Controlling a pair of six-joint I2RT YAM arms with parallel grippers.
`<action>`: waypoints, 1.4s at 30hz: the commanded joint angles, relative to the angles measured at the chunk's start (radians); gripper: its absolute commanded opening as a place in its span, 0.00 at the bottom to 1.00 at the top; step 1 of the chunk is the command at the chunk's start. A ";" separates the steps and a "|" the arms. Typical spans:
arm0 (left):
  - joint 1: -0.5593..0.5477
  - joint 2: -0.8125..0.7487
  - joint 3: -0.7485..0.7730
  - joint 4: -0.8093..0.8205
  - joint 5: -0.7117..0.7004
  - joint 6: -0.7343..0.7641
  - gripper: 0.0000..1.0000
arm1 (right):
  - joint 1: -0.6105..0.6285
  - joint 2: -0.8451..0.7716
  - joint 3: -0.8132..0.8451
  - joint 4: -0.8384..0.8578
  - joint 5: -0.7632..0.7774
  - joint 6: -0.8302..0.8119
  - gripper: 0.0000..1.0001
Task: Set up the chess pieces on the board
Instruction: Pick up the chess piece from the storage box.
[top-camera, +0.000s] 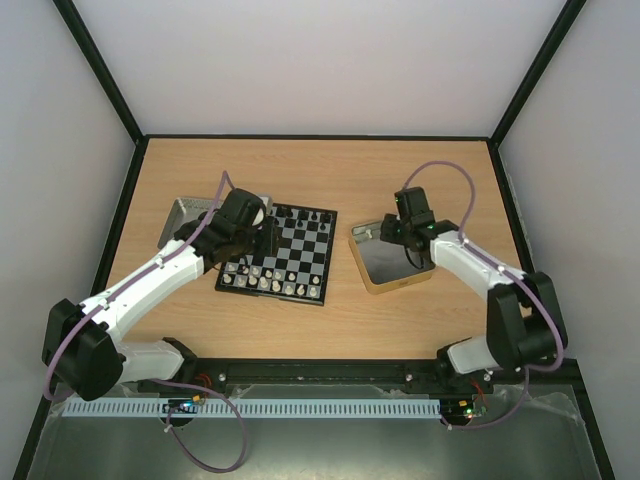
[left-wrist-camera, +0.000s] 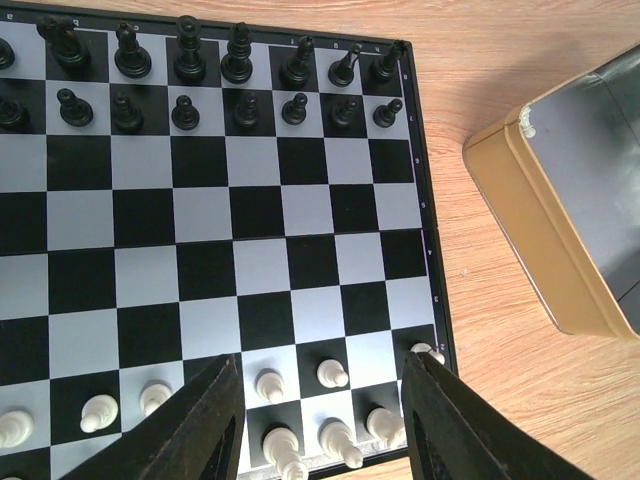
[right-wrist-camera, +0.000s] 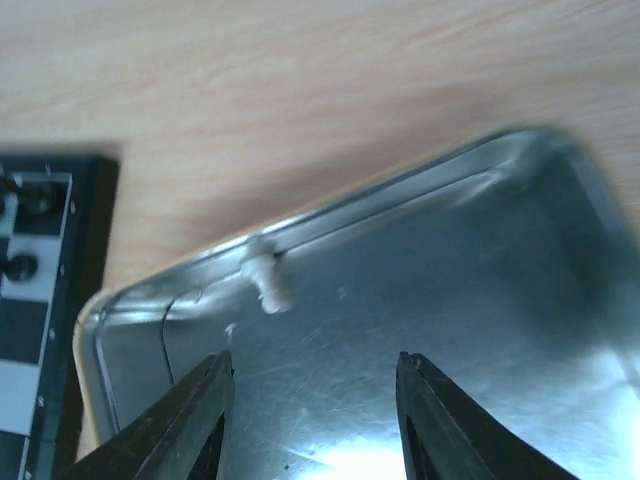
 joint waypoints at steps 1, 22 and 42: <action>0.006 -0.010 -0.009 0.013 0.014 -0.011 0.46 | 0.031 0.087 -0.039 0.115 -0.096 -0.059 0.43; 0.006 -0.003 -0.016 0.019 0.021 -0.009 0.46 | 0.064 0.336 0.001 0.306 -0.020 -0.113 0.26; 0.006 0.002 -0.013 0.015 0.015 -0.010 0.46 | 0.064 0.385 -0.008 0.460 -0.036 -0.147 0.23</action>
